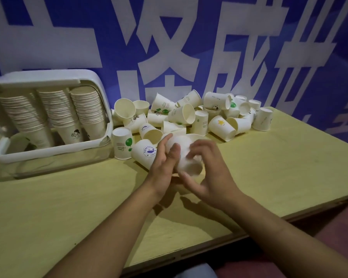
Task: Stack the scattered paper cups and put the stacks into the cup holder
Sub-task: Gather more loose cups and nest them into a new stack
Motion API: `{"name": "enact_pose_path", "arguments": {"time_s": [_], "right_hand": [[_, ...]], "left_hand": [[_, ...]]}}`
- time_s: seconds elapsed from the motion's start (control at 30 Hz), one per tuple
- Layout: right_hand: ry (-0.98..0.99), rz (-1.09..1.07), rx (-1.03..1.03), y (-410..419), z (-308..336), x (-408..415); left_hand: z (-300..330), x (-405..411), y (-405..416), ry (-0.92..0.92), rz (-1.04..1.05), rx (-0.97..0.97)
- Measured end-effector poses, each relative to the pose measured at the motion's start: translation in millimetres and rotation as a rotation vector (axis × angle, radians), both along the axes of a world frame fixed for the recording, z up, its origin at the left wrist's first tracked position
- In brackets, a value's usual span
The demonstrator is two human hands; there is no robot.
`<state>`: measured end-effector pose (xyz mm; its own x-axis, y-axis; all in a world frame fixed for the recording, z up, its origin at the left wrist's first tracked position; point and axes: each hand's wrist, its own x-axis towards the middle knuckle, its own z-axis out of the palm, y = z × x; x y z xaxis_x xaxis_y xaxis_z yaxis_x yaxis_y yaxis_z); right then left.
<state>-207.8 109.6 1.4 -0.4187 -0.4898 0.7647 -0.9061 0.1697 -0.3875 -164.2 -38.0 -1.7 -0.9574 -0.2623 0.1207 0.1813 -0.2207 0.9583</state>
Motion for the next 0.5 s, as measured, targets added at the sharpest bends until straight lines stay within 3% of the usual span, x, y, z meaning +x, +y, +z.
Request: {"name": "enact_pose_path", "arguments": {"time_s": [0.1, 0.2, 0.3, 0.4, 0.5], "right_hand": [[-0.041, 0.049, 0.053, -2, -6, 6], [0.008, -0.149, -0.083, -3, -6, -11], [-0.158, -0.314, 0.201, -2, 0, -37], [-0.291, -0.254, 0.437, -3, -4, -59], [-0.383, -0.243, 0.254, -5, -9, -70]], "left_hand": [[-2, -4, -9, 0.001, 0.146, -0.075], [-5, -4, -18, 0.036, 0.211, -0.18], [-8, -5, -22, 0.06, 0.172, -0.181], [-10, -8, -24, 0.083, 0.15, -0.131], [-13, -16, -25, 0.086, 0.136, -0.096]]}}
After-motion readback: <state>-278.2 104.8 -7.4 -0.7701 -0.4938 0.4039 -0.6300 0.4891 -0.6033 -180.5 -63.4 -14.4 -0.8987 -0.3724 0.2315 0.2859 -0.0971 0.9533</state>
